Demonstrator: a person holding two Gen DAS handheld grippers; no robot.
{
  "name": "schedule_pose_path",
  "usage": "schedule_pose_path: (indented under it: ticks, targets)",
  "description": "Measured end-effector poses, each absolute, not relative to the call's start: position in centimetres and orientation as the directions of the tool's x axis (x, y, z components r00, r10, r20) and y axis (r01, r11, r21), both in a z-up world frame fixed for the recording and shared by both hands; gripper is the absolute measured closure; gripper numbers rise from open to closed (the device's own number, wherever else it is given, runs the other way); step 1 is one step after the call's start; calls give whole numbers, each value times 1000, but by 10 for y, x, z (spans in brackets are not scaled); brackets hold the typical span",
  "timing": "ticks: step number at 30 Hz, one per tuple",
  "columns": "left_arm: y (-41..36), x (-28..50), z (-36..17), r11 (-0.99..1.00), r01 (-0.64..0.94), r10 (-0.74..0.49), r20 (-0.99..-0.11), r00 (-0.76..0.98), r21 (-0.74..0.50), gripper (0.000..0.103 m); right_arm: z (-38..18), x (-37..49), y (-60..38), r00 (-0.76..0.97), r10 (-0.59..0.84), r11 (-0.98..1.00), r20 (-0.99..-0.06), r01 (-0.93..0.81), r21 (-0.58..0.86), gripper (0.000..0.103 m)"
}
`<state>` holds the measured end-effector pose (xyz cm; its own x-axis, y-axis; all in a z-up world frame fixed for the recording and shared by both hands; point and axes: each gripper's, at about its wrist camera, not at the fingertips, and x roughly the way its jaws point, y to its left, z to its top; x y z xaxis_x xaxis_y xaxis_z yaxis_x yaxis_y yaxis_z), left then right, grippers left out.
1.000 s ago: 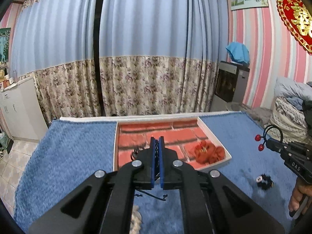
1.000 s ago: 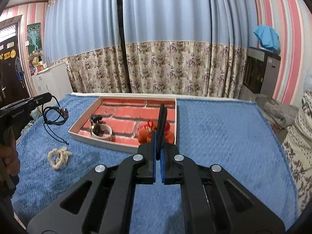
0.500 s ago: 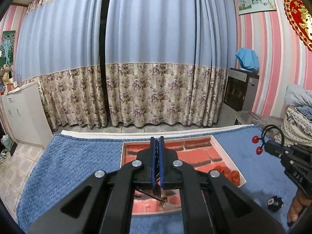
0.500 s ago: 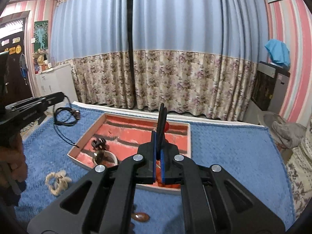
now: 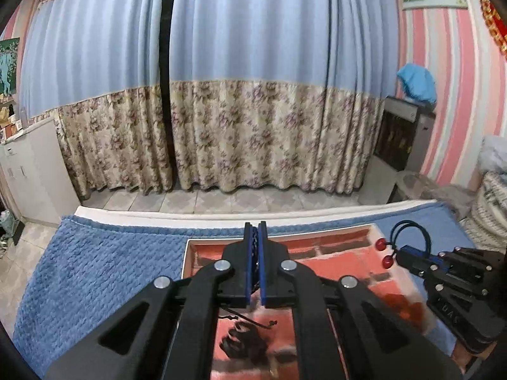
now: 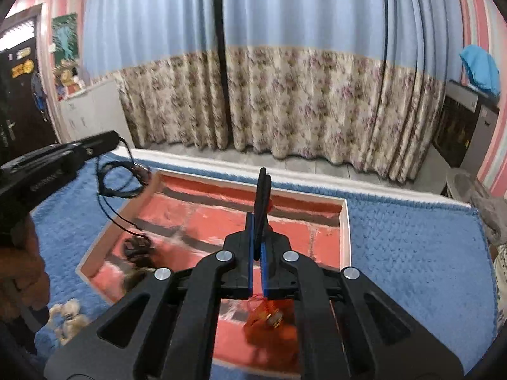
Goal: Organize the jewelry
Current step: 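Carry the cord and red-bead hair tie over the tray and lower them, then open both tools to drop the cord and hair tie into the tray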
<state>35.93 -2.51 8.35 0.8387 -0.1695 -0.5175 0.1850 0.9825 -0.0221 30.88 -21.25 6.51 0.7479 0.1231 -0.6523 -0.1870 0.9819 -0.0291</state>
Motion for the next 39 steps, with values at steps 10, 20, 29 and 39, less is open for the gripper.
schedule_pose_path:
  ticks: [10,20,29,39]
  targets:
    - [-31,421,16,989,149,-119,-686,718,-15,100,18,372,-220,579,75,983,-812,-179,-37,99]
    - [-32,438,-9,990,139,-94,-745,660,-2,96,-14,382,-226,511,38,986,-859,-158,-51,96]
    - [-28,435,-20,993,116,-77,-770,634,-4,73,-10,373,-235,527,35,987,-849,-150,-52,65]
    - [-16,412,14,987,141,-152,-759,633,-80,53,18,340,-245,572,54,986,-818,-161,-47,65]
